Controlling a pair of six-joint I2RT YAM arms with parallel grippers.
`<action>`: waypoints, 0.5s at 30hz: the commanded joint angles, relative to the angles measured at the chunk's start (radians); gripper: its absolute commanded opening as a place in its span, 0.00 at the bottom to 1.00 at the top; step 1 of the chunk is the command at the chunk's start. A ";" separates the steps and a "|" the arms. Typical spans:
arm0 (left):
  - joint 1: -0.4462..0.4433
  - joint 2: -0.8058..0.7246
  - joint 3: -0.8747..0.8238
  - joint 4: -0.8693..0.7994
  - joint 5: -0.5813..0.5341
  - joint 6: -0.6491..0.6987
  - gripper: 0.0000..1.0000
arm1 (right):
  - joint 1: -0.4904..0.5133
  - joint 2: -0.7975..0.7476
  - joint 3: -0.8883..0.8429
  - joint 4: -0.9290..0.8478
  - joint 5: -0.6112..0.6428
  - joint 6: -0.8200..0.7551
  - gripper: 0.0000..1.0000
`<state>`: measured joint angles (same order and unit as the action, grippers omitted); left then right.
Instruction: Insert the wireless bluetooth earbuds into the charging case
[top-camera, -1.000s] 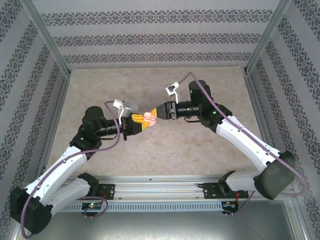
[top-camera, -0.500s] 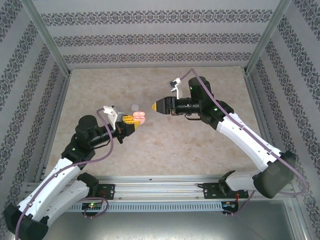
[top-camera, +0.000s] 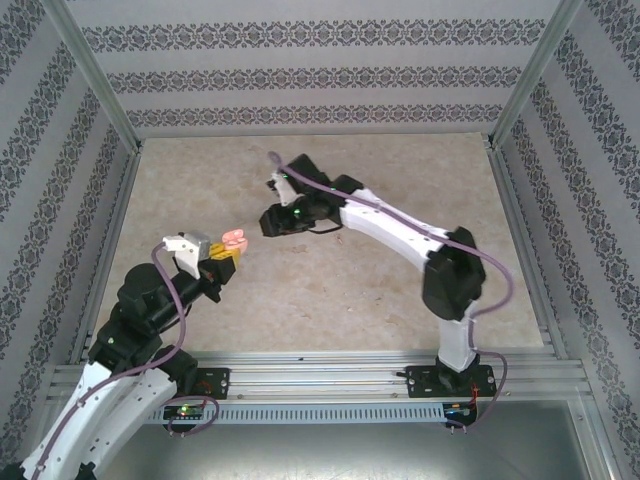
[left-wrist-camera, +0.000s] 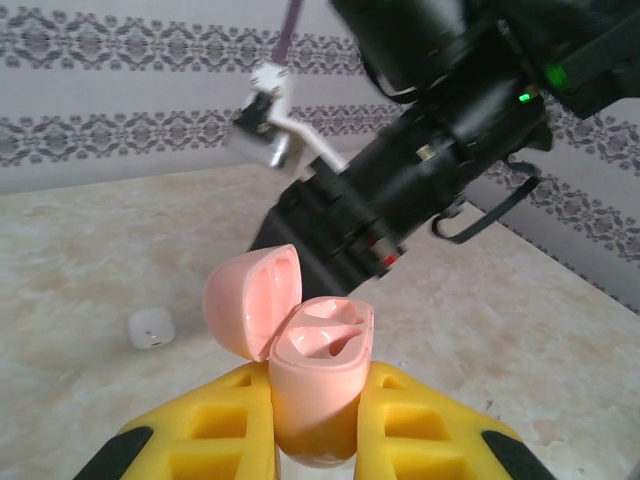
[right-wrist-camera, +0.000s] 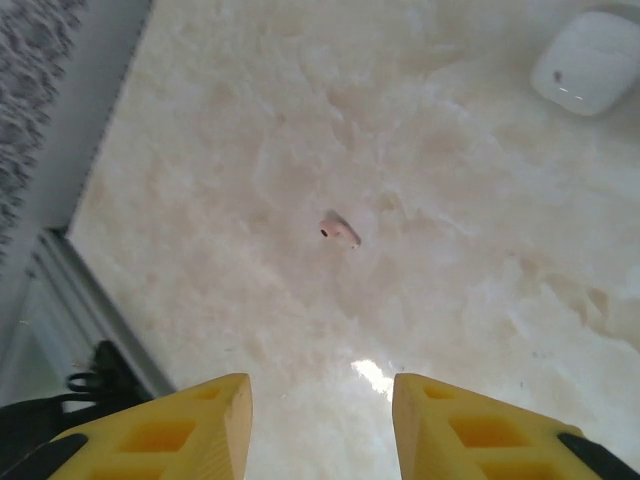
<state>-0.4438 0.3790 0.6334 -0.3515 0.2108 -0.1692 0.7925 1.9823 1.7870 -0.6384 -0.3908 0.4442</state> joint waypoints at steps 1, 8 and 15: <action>-0.003 -0.056 -0.007 -0.108 -0.078 -0.030 0.00 | 0.057 0.142 0.174 -0.132 0.086 -0.106 0.40; -0.003 -0.132 -0.002 -0.186 -0.116 -0.036 0.00 | 0.143 0.487 0.609 -0.309 0.173 -0.188 0.41; -0.003 -0.162 -0.002 -0.223 -0.121 -0.037 0.00 | 0.173 0.668 0.822 -0.373 0.233 -0.223 0.44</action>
<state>-0.4438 0.2337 0.6323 -0.5381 0.1074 -0.1917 0.9668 2.6244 2.5580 -0.9409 -0.2142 0.2569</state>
